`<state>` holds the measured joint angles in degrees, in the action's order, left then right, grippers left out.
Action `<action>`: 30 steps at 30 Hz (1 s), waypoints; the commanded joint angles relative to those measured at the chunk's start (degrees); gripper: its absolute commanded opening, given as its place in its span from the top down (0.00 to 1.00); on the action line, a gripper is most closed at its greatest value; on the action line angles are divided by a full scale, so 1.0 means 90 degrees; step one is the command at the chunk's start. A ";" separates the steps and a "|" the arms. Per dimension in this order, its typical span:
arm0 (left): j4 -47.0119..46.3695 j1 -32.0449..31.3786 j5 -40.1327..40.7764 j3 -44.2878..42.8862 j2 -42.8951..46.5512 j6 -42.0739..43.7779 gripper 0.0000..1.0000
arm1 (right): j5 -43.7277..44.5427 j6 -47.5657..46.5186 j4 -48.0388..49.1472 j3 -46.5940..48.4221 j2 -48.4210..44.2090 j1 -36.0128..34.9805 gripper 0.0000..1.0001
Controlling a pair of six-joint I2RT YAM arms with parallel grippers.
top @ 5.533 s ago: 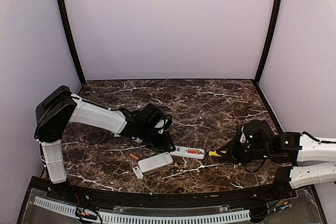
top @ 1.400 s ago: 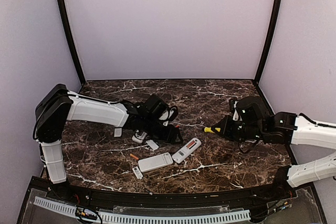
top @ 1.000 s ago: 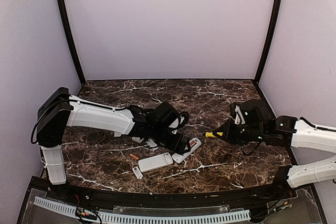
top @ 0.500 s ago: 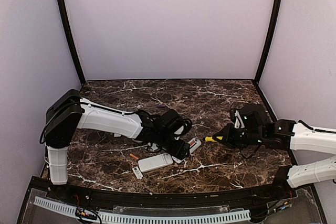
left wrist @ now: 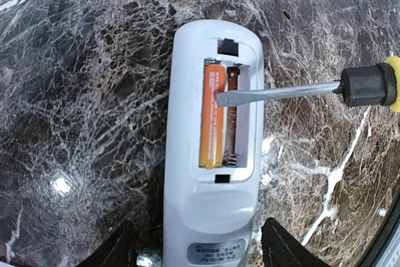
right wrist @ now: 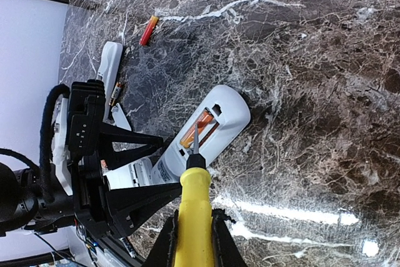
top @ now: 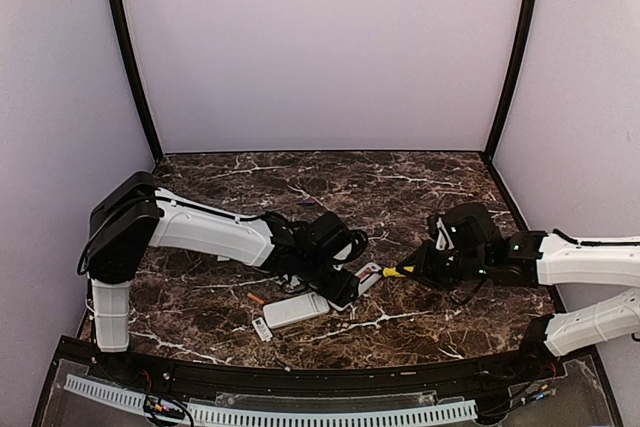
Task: Unload the batteries from the remote control
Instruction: Remove the battery from the remote control without the battery cover.
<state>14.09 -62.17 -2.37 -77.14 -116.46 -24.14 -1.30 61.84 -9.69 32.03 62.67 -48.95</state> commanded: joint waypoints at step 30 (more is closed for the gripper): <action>0.0364 -0.0104 0.0024 -0.0099 -0.0211 0.0252 0.47 | 0.0291 0.0306 -0.0055 -0.0016 0.0048 0.0010 1.00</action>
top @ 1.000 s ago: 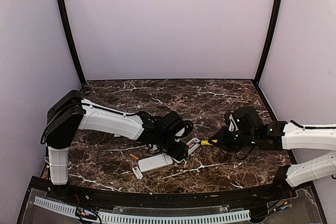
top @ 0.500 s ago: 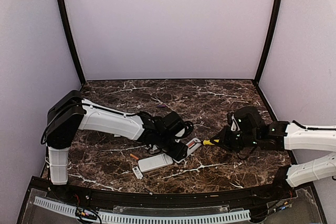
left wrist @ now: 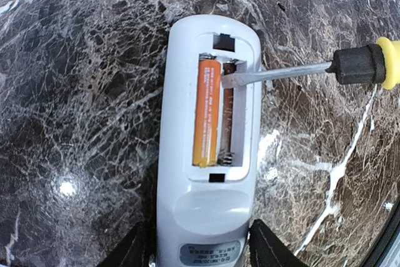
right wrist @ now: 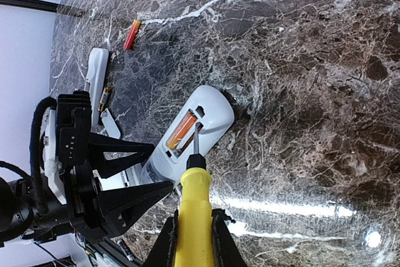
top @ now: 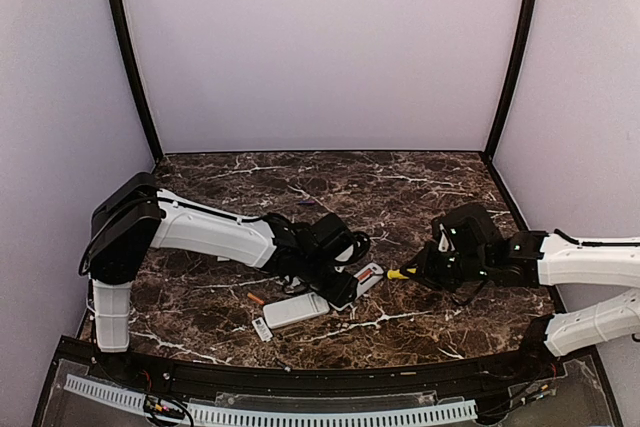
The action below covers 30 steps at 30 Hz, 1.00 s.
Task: Unload the batteries from the remote control
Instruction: Remove the battery from the remote control without the battery cover.
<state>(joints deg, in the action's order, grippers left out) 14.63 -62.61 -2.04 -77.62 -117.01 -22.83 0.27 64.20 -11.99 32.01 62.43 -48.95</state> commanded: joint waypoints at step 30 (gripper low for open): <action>0.0309 -0.0066 0.0036 0.0162 -0.0290 0.0378 0.60 | -0.0001 0.1108 0.1875 -0.1163 -0.0003 0.0019 1.00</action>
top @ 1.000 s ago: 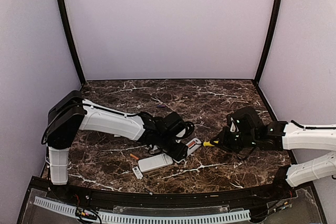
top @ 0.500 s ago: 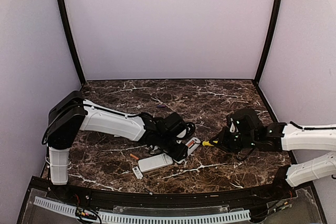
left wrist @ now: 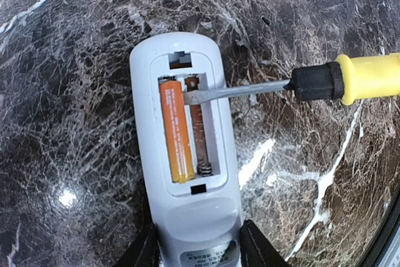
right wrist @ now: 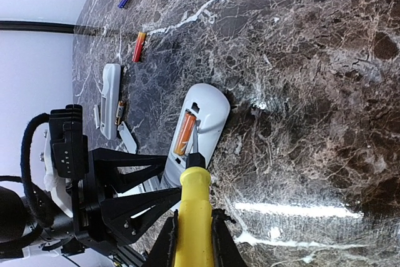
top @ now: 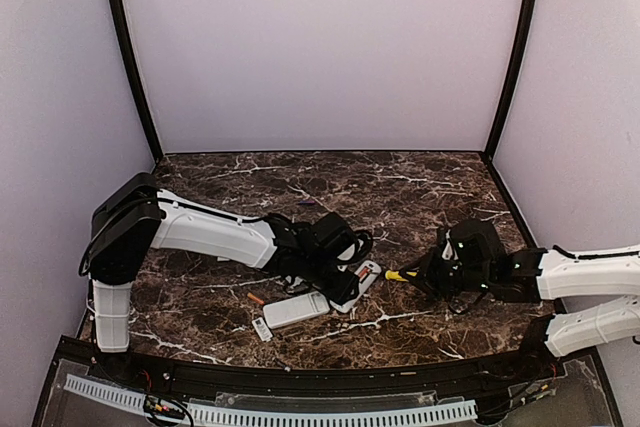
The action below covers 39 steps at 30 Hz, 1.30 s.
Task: Unload the batteries from the remote control
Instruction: Remove the battery from the remote control without the battery cover.
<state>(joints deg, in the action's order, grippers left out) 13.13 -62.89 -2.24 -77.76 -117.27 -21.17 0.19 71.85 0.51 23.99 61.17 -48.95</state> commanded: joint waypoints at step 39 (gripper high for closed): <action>0.0493 -0.0038 0.0333 0.0394 -0.0223 0.0173 0.60 | 0.0160 0.0239 -0.0260 -0.0174 -0.0548 0.0029 1.00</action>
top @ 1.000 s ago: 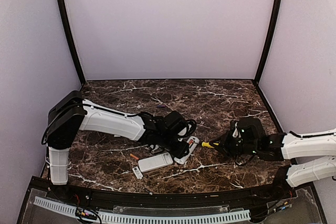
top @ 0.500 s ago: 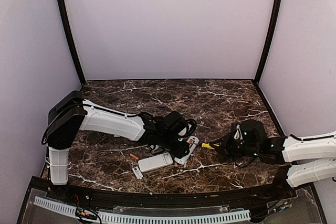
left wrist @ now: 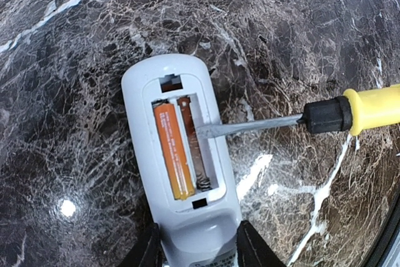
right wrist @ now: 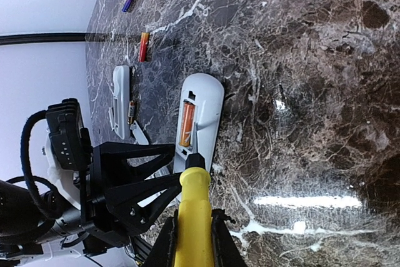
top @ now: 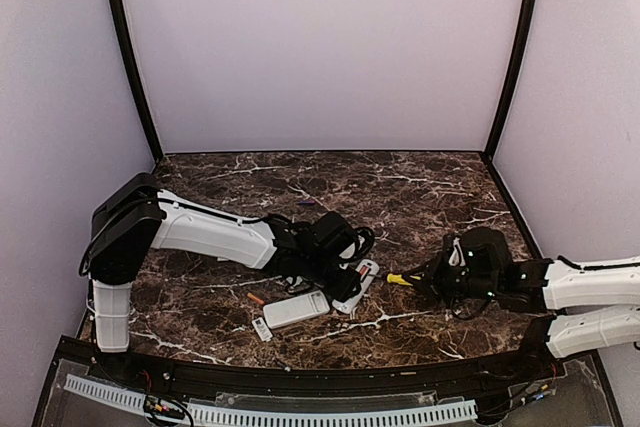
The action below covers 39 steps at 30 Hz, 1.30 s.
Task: Unload the batteries from the remote control
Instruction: Remove the battery from the remote control without the battery cover.
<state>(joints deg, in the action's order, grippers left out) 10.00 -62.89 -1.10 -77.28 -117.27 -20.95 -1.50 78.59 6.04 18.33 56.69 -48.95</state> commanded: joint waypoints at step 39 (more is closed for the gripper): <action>0.1966 0.0431 -0.1629 -0.0191 -0.0046 0.2218 0.56 | -0.0188 -0.3787 -0.3003 0.1828 -0.0325 0.0240 1.00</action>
<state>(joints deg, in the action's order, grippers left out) 18.72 -58.94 -12.84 -77.91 -116.33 -6.15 -2.15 47.35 -21.23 34.89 54.02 -47.20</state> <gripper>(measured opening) 0.447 0.133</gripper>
